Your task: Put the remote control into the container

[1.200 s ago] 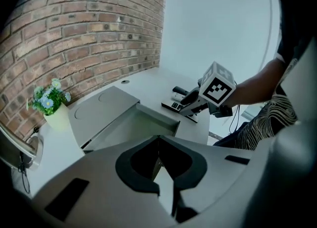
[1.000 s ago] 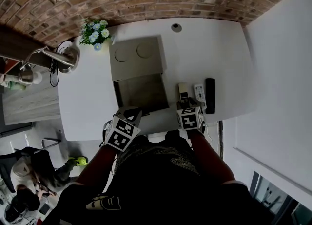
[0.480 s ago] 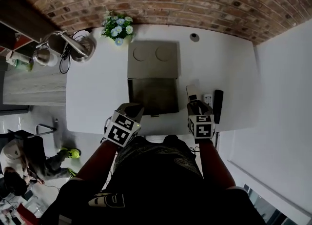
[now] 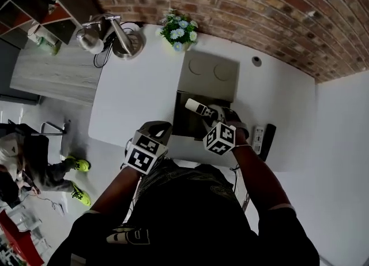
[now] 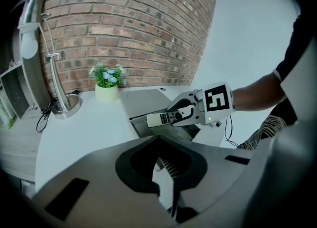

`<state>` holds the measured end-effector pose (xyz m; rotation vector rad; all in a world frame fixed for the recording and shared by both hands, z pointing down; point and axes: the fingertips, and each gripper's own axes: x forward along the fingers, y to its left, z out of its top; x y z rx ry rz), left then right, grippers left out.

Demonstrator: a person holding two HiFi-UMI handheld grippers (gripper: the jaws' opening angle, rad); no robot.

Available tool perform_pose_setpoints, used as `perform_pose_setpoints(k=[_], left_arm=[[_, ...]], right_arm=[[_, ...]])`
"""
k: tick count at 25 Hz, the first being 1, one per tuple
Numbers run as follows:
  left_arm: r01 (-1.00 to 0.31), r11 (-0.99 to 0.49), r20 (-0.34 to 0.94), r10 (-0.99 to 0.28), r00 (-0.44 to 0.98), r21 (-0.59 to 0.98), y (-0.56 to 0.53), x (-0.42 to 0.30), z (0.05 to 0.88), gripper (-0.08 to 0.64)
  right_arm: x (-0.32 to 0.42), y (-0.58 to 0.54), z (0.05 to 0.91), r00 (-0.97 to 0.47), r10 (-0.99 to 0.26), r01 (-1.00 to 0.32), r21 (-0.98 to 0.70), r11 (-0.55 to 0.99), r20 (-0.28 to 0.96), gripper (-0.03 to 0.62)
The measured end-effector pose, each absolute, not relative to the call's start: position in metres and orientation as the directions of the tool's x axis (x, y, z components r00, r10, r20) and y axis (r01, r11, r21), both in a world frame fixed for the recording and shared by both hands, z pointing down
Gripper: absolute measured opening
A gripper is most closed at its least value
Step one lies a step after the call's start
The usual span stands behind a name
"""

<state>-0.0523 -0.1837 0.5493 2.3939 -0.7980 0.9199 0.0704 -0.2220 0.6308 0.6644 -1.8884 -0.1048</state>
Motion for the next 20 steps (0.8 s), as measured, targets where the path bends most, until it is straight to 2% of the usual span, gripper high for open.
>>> perform_pose_setpoints(k=[5,12,16,20], left_arm=[[-0.712,-0.672,0.703,-0.405,0.584,0.204,-0.179,-0.083,0.544,0.008],[-0.745,-0.631,0.680,-0.450,0.579,0.217,-0.171,-0.100,0.534,0.008],[-0.745,-0.629,0.679,-0.448,0.581,0.223,-0.168,-0.101,0.535,0.008],[-0.730,-0.646,0.673,-0.441,0.594,0.221,-0.168,-0.095,0.534,0.008]], right_arm=[[0.058,-0.246,0.656,-0.214,-0.456,-0.199,0.419,0.886,0.864,0.186],[0.064,-0.257,0.671,-0.164,-0.501,-0.096,0.492,0.866,0.850,0.187],[0.064,-0.259,0.664,-0.157,-0.556,-0.109,0.545,0.831,0.817,0.187],[0.061,-0.255,0.648,-0.183,-0.581,-0.193,0.551,0.812,0.793,0.186]])
